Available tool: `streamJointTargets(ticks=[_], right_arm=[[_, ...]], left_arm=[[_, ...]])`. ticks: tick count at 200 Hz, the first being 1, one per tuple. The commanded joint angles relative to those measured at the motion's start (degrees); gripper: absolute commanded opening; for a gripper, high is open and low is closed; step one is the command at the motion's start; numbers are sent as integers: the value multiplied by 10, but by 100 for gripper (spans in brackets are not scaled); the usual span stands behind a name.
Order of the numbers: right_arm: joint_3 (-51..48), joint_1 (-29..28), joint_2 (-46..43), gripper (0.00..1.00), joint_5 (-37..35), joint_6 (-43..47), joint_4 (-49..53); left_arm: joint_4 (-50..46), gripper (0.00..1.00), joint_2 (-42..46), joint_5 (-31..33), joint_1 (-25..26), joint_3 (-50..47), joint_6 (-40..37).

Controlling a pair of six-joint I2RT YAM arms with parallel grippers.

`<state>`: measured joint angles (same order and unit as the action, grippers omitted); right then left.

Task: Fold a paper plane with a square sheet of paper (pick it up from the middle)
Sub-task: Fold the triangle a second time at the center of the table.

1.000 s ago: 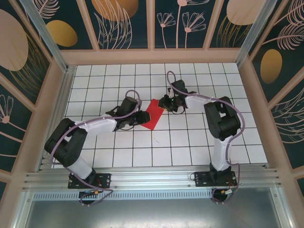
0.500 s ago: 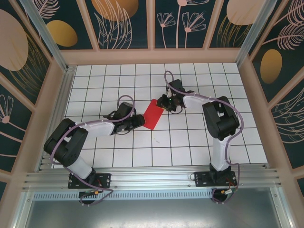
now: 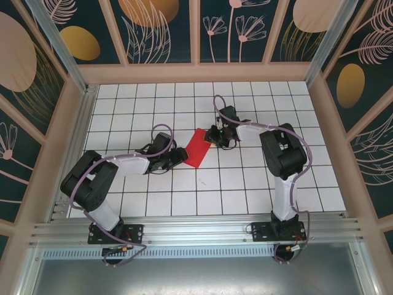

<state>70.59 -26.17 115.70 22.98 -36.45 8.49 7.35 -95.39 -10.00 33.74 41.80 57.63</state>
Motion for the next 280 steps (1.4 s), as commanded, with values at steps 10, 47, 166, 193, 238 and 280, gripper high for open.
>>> streamJointTargets(ticks=[10, 47, 166, 193, 238, 280], right_arm=[[-21, 6, 26, 29, -9, -12, 1], [-22, 6, 29, 28, -6, -12, -3], [-25, 6, 32, 27, -3, -10, -7], [-23, 6, 34, 27, -2, -10, -8], [-22, 6, 34, 27, -2, -10, -9], [-25, 6, 34, 26, -4, -8, -7]], left_arm=[[10, 52, -20, -6, -2, 10, 14], [40, 45, -25, -20, -2, 14, 16], [3, 38, -9, 33, -2, 43, -40], [-5, 43, 4, 38, -2, 42, -55], [10, 46, -12, 11, -2, 38, -48], [20, 40, -24, -31, -2, 42, -39]])
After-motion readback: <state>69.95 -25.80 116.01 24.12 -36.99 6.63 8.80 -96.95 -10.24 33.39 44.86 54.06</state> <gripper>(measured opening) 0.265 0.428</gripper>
